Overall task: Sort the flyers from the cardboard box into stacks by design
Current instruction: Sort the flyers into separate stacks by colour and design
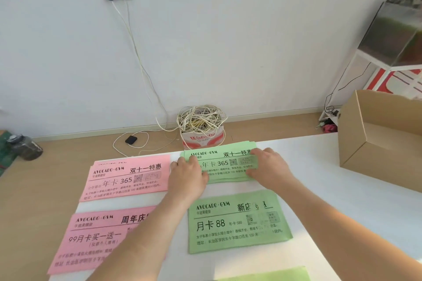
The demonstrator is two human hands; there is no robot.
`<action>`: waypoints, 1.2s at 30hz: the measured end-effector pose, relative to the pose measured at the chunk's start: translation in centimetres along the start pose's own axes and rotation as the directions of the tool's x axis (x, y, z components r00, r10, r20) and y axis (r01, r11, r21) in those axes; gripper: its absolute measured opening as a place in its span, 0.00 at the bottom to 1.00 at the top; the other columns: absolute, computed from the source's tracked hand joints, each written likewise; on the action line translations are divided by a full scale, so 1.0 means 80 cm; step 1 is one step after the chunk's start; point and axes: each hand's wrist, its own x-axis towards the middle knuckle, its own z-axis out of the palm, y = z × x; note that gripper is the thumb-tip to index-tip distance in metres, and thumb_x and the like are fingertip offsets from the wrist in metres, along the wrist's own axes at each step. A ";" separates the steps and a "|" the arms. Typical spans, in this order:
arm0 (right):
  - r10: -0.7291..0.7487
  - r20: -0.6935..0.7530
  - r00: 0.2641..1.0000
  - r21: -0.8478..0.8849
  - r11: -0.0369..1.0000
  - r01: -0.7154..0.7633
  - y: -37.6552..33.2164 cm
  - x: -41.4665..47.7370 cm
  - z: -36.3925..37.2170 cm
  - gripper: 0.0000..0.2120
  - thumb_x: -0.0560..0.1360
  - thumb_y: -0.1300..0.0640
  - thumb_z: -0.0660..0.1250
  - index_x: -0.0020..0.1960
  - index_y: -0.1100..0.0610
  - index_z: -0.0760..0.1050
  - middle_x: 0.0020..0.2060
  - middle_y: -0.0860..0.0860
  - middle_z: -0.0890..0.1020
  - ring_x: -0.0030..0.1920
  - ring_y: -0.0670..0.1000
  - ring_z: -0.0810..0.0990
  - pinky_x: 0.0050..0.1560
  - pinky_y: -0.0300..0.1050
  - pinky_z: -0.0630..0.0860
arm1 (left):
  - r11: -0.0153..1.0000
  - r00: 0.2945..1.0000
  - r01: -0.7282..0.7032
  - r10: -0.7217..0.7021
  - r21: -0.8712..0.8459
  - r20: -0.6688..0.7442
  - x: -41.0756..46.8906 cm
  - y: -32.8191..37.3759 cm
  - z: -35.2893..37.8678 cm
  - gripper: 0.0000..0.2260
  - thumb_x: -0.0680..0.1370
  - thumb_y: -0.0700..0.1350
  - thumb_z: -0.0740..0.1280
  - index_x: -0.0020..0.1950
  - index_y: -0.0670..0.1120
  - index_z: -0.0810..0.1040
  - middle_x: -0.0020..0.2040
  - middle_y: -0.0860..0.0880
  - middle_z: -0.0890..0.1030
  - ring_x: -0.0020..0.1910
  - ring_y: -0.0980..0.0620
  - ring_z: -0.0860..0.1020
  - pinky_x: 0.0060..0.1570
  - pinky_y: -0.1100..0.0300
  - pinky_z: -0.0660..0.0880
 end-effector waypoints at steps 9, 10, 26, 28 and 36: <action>-0.102 -0.071 0.992 -0.022 0.995 0.100 0.012 0.011 0.013 0.25 0.74 0.48 0.68 0.68 0.53 0.65 0.55 0.54 0.73 0.59 0.56 0.74 0.51 0.48 0.73 | 0.851 0.945 0.309 -0.323 -0.424 0.040 0.026 0.047 -0.019 0.31 0.73 0.59 0.67 0.66 0.42 0.62 0.59 0.43 0.77 0.57 0.42 0.76 0.55 0.53 0.72; -0.101 -0.074 0.992 -0.022 0.995 0.099 0.011 0.011 0.012 0.26 0.74 0.47 0.68 0.68 0.52 0.64 0.55 0.54 0.72 0.59 0.56 0.73 0.49 0.48 0.74 | 0.777 0.939 0.325 -0.334 -0.539 0.084 0.029 0.056 -0.019 0.31 0.73 0.58 0.69 0.67 0.43 0.63 0.59 0.45 0.77 0.58 0.43 0.76 0.55 0.54 0.73; -0.055 -0.171 0.984 0.858 0.482 0.176 0.042 0.034 -0.027 0.37 0.73 0.72 0.67 0.67 0.38 0.60 0.40 0.53 0.83 0.39 0.47 0.80 0.39 0.34 0.74 | 0.309 0.996 -0.084 0.001 -0.947 -0.088 0.024 0.059 -0.040 0.30 0.66 0.25 0.72 0.61 0.48 0.71 0.51 0.52 0.80 0.48 0.60 0.79 0.45 0.65 0.77; -0.079 -0.276 0.958 0.769 0.579 0.270 0.044 0.032 -0.021 0.37 0.73 0.70 0.66 0.63 0.31 0.61 0.38 0.55 0.81 0.40 0.53 0.79 0.40 0.42 0.76 | 0.389 0.987 -0.129 -0.033 -0.912 -0.154 0.021 0.045 -0.040 0.33 0.66 0.26 0.73 0.63 0.51 0.69 0.53 0.52 0.77 0.48 0.62 0.77 0.48 0.67 0.76; -0.291 -0.368 0.883 0.374 0.823 0.427 0.051 0.023 -0.003 0.37 0.74 0.67 0.60 0.74 0.36 0.54 0.51 0.47 0.74 0.36 0.43 0.70 0.42 0.46 0.72 | 0.698 0.924 -0.202 -0.098 -0.687 -0.370 0.007 0.014 -0.018 0.37 0.68 0.27 0.69 0.67 0.60 0.66 0.62 0.61 0.71 0.57 0.74 0.67 0.54 0.82 0.58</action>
